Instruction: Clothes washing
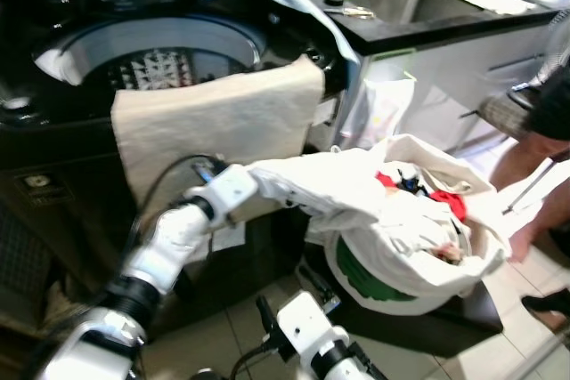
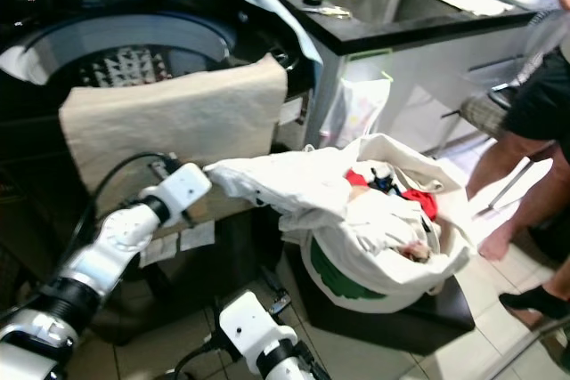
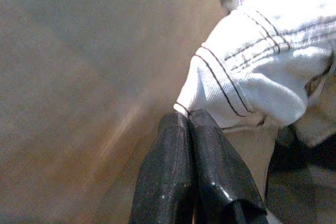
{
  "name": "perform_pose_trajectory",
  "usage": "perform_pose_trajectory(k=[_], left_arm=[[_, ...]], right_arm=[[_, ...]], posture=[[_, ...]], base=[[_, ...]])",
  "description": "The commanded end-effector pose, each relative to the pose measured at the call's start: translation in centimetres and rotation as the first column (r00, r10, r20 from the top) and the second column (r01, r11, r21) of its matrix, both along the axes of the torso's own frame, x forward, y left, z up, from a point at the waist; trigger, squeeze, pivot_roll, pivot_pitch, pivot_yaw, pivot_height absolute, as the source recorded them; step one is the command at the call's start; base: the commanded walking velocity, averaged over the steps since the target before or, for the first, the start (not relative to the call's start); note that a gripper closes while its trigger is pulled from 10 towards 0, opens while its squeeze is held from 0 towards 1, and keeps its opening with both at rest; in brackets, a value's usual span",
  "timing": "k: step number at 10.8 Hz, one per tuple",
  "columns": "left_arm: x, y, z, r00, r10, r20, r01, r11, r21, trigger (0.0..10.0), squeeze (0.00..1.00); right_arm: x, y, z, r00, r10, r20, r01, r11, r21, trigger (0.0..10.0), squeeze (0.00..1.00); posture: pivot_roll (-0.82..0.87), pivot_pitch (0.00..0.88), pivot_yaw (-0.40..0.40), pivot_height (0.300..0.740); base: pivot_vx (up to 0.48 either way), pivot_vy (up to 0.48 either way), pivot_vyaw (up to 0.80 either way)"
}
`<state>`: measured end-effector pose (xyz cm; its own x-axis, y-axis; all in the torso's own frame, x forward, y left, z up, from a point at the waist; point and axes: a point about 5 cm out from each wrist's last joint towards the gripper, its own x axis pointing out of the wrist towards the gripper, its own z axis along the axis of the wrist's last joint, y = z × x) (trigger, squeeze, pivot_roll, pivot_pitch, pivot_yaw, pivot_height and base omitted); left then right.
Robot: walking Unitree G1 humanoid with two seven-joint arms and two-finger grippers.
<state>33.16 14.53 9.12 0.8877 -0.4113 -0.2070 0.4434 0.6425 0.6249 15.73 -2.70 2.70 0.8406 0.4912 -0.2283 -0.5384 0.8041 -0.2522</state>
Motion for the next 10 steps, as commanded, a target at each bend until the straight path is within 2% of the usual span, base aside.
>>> perform_pose_trajectory(k=[1, 2, 3, 4, 6, 8, 10], left_arm=[[0.7, -1.1, 3.1, 0.992, -0.017, 0.124, 0.021, 0.999, -0.035, 10.0, 0.00], [0.2, -2.8, 3.9, 0.986, -0.072, 0.149, 0.078, 0.997, -0.029, 10.0, 0.00], [-0.2, -3.4, 4.1, 0.985, -0.086, 0.149, 0.094, 0.994, -0.047, 10.0, 0.00], [-0.9, -4.4, 4.2, 0.985, -0.103, 0.138, 0.115, 0.990, -0.087, 10.0, 0.00], [-1.8, -5.3, 4.7, 0.988, -0.098, 0.116, 0.114, 0.984, -0.139, 10.0, 0.00], [-1.9, -5.3, 5.1, 0.989, -0.090, 0.114, 0.107, 0.983, -0.149, 10.0, 0.00], [-1.7, -4.6, 5.4, 0.993, -0.057, 0.106, 0.072, 0.987, -0.146, 10.0, 0.00]], right_arm=[[0.5, 2.3, 3.5, 0.999, 0.001, 0.051, -0.010, 0.984, 0.176, 10.0, 0.00], [0.7, 1.1, 3.7, 0.998, -0.004, 0.068, -0.008, 0.986, 0.169, 10.0, 0.00], [0.8, 0.9, 3.8, 0.997, -0.013, 0.077, -0.001, 0.984, 0.177, 10.0, 0.00], [0.9, 1.0, 3.7, 0.996, -0.034, 0.084, 0.018, 0.984, 0.178, 10.0, 0.00], [1.0, 0.9, 3.8, 0.996, -0.039, 0.084, 0.024, 0.985, 0.172, 10.0, 0.00], [0.9, 1.3, 3.7, 0.995, -0.030, 0.093, 0.015, 0.987, 0.161, 10.0, 0.00], [0.8, 1.2, 3.7, 0.995, -0.019, 0.097, 0.004, 0.989, 0.150, 10.0, 0.00]], posture=[[0.02, 0.000, -0.042, 0.740], [0.02, 0.000, -0.039, 0.740], [0.02, 0.000, -0.038, 0.740], [0.02, 0.000, -0.034, 0.740], [0.03, 0.000, -0.028, 0.740], [0.04, 0.000, -0.033, 0.740], [0.04, 0.000, -0.037, 0.740]], base=[[0.000, 0.000, 0.00], [0.000, 0.000, 0.00], [0.000, 0.000, 0.00], [0.000, 0.000, 0.68], [0.000, 0.000, 0.66], [0.000, 0.000, 0.65], [0.000, 0.000, 0.64]])
